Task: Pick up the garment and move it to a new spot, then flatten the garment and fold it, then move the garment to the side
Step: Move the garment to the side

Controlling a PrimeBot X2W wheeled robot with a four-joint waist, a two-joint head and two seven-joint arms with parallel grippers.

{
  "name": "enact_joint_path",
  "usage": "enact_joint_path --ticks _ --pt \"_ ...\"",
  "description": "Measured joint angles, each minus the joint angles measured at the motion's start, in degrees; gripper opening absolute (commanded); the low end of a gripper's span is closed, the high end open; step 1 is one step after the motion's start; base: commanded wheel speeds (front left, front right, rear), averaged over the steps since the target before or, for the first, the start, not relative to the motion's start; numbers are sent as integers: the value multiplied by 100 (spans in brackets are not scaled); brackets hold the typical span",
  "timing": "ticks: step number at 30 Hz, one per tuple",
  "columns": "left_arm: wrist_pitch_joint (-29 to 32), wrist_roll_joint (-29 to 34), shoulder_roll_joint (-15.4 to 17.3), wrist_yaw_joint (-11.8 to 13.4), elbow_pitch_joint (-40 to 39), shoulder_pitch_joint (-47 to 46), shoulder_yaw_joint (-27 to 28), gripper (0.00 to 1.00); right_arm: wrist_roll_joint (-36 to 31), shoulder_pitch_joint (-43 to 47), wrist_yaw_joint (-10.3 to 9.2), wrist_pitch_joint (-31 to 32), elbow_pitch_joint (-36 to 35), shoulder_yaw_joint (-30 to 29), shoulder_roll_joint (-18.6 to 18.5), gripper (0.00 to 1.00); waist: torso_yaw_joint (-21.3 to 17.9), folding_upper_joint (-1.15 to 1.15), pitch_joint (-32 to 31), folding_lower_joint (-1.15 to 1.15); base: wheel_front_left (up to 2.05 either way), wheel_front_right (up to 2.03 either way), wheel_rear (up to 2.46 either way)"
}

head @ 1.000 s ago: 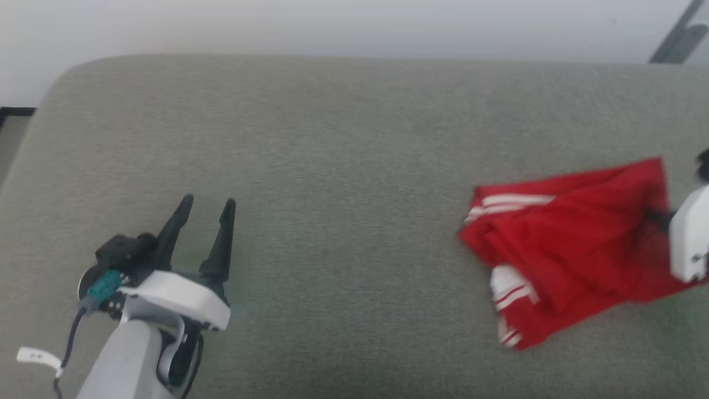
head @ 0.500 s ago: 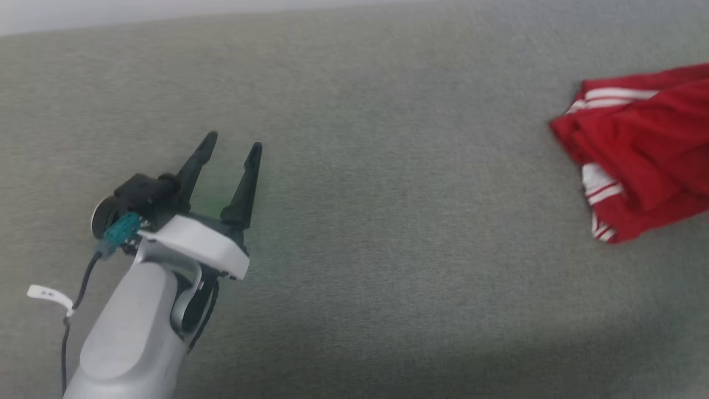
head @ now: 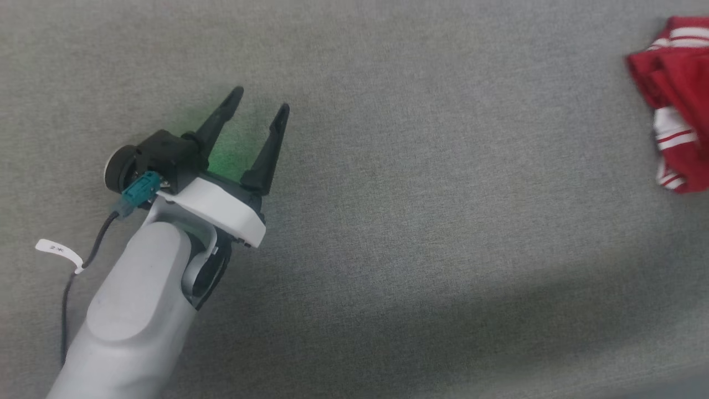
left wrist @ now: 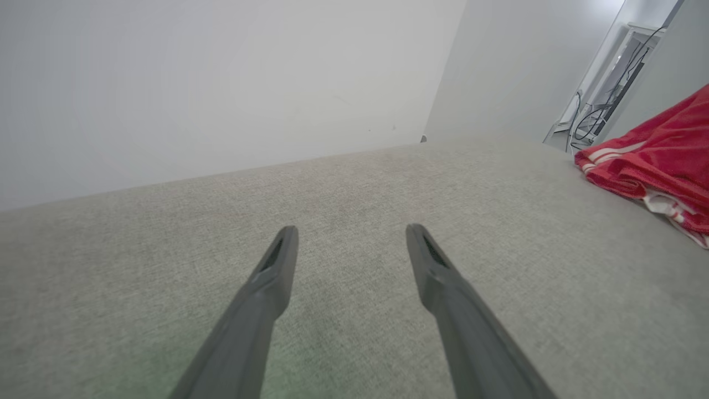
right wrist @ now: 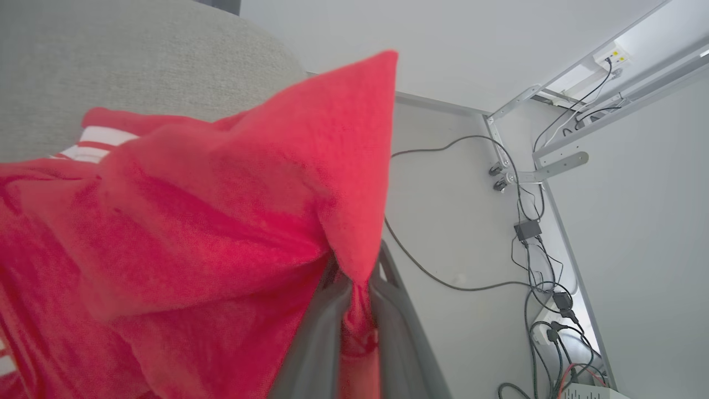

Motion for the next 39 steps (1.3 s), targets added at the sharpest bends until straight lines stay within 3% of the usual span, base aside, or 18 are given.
enact_joint_path --ticks 4,19,21,22,23,39 --pt "0 -12 21 0 5 -134 -78 100 -338 -249 0 -232 439 -89 30 0 -19 0 180 0 0 0 0" --pt "-5 -88 22 -5 12 -352 -197 100 -976 -716 0 -708 1696 -224 672 0 237 0 455 0 0 0 0" --pt "-5 -105 45 -5 7 -348 -156 100 -992 -804 0 -730 1850 -292 693 50 269 0 439 0 0 0 0" --pt "-5 -123 59 -5 1 -341 -133 100 -1043 -847 0 -735 1908 -304 693 79 282 0 422 0 0 0 0" --pt "-5 -165 71 -5 -16 -327 -110 100 -1056 -896 0 -758 1964 -345 700 100 294 0 400 0 0 0 0" --pt "-4 -387 49 -5 -60 296 558 100 -1011 -1094 0 -1035 2111 -176 970 100 407 0 -326 0 0 0 0"
